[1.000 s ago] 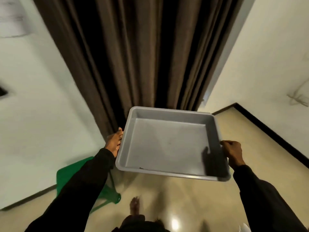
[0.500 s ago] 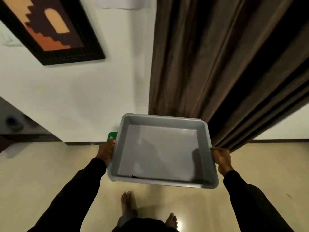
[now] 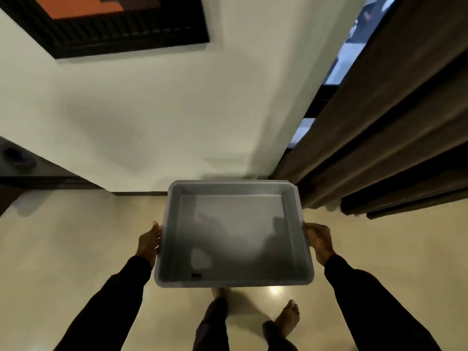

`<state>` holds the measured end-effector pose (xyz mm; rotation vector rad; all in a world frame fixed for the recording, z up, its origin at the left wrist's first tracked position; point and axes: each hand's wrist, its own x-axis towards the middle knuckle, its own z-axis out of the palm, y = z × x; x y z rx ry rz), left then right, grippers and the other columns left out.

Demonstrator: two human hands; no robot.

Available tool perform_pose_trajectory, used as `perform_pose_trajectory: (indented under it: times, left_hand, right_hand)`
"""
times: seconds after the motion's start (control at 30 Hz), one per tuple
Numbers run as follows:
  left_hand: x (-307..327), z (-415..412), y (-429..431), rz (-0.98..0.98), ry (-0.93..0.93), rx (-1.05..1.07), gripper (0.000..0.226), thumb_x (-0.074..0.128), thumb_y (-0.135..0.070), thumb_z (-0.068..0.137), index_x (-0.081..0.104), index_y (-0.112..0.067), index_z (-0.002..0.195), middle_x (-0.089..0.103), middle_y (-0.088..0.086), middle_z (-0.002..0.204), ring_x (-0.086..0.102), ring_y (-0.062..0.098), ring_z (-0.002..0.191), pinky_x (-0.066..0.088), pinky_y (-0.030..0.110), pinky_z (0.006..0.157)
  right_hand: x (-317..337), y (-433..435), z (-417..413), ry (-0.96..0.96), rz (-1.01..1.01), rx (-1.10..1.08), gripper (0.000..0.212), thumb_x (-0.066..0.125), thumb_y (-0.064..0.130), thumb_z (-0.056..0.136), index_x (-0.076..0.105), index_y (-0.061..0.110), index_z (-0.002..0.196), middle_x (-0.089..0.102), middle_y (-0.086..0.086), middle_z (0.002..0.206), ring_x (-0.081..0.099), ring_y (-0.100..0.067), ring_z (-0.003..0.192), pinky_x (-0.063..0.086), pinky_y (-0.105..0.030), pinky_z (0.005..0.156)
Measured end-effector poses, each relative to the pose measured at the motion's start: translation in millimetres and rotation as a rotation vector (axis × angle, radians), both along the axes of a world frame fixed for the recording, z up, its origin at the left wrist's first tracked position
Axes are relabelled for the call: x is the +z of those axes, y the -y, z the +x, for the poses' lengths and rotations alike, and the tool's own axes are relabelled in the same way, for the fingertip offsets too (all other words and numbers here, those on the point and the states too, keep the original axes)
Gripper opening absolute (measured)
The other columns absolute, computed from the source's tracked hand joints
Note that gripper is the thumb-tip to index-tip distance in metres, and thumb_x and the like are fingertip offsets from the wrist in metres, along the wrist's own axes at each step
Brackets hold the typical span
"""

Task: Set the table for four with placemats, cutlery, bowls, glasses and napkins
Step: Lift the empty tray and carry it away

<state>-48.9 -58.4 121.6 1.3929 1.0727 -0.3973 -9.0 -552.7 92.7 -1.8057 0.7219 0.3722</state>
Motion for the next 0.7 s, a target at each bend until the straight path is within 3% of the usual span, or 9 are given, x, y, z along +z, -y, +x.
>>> perform_pose_trajectory:
  times: [0.1,0.2,0.43,0.7]
  left_hand:
    - [-36.0,23.3,-26.5,0.006,-0.032,-0.016,0.049,0.042,-0.055,0.104,0.064,-0.012,0.114,0.063,0.012,0.117,0.054,0.031,0.106,0.041,0.044,0.09]
    - [-73.6,44.1,-46.9,-0.017,-0.063,-0.072,0.05,0.041,-0.058,0.103,0.064,-0.013,0.107,0.059,0.013,0.114,0.052,0.031,0.104,0.041,0.045,0.087]
    - [-131.4,87.9,-65.2,-0.052,-0.078,-0.107,0.05,0.031,-0.054,0.106,0.065,-0.018,0.111,0.061,0.009,0.112,0.053,0.028,0.107,0.041,0.045,0.094]
    - [-173.4,119.3,-76.9,-0.019,-0.078,-0.041,0.047,0.032,-0.054,0.106,0.062,-0.017,0.104,0.059,0.014,0.117,0.053,0.033,0.108,0.043,0.046,0.092]
  right_hand:
    - [-33.0,-33.0,24.8,-0.016,0.009,-0.029,0.021,0.074,0.019,0.083,0.077,0.002,0.095,0.073,-0.021,0.096,0.066,-0.032,0.083,0.055,-0.039,0.072]
    - [-61.7,-57.5,48.5,-0.039,0.027,-0.049,0.015,0.066,0.0,0.092,0.073,-0.007,0.103,0.072,-0.018,0.095,0.063,-0.03,0.08,0.053,-0.031,0.062]
    - [-132.9,-88.1,89.5,-0.115,0.023,-0.046,0.019,0.056,-0.006,0.094,0.071,-0.007,0.106,0.066,-0.014,0.082,0.057,-0.027,0.071,0.048,-0.027,0.056]
    - [-172.3,-106.5,123.5,-0.123,0.0,-0.121,0.019,0.061,-0.004,0.092,0.068,-0.001,0.109,0.065,-0.013,0.093,0.058,-0.024,0.073,0.049,-0.028,0.056]
